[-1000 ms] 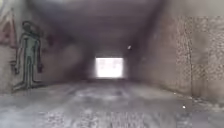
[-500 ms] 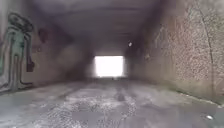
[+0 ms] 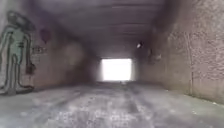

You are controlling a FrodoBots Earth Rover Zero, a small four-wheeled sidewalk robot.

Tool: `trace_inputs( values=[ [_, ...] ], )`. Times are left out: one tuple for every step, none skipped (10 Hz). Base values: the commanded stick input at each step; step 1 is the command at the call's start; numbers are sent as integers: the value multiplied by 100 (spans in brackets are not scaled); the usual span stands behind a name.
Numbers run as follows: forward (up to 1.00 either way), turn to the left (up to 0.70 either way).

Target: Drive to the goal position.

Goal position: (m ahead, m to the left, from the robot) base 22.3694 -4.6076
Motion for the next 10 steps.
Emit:
trace_inputs(
  values=[
    [100, 1],
    [100, 1],
    [100, 1],
    [100, 1],
    [100, 1],
    [100, 1],
    [100, 1],
    [100, 1],
    [100, 1],
    [100, 1]
  ],
)
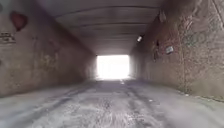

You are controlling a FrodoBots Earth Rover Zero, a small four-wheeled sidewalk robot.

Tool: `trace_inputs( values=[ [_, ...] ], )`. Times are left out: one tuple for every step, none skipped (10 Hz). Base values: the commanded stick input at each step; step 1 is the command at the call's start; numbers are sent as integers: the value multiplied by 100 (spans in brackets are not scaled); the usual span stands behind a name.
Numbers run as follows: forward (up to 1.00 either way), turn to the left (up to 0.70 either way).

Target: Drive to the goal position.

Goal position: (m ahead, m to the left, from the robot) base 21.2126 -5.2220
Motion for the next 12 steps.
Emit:
trace_inputs(
  values=[
    [100, 1],
    [100, 1],
    [100, 1],
    [100, 1],
    [100, 1],
    [100, 1],
    [100, 1],
    [100, 1],
    [100, 1],
    [100, 1],
    [100, 1],
    [100, 1]
  ],
)
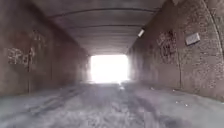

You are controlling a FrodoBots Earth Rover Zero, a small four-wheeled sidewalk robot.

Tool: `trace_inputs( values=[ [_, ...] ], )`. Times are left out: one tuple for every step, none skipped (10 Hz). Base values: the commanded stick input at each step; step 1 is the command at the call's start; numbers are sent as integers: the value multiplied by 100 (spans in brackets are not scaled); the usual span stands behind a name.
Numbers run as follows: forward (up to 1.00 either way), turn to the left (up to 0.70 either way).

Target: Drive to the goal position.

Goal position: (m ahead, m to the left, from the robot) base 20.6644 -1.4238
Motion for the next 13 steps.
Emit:
trace_inputs(
  values=[
    [100, 1],
    [100, 1],
    [100, 1],
    [100, 1],
    [100, 1],
    [100, 1],
    [100, 1],
    [100, 1],
    [100, 1],
    [100, 1],
    [100, 1],
    [100, 1],
    [100, 1]
  ],
)
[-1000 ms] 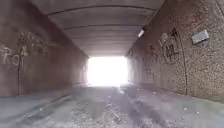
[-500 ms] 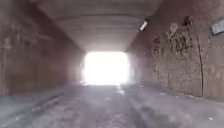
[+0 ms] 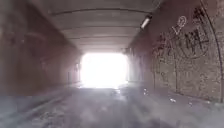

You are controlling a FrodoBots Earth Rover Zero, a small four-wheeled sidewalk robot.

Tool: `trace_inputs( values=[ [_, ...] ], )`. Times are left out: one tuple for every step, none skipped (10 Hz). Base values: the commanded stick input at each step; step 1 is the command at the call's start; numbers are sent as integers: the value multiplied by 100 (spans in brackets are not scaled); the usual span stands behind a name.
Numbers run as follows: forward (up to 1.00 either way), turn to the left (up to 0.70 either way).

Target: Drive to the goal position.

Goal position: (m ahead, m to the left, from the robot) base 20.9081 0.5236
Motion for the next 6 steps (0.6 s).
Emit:
trace_inputs(
  values=[
    [100, 1],
    [100, 1],
    [100, 1],
    [100, 1],
    [100, 1],
    [100, 1]
  ],
)
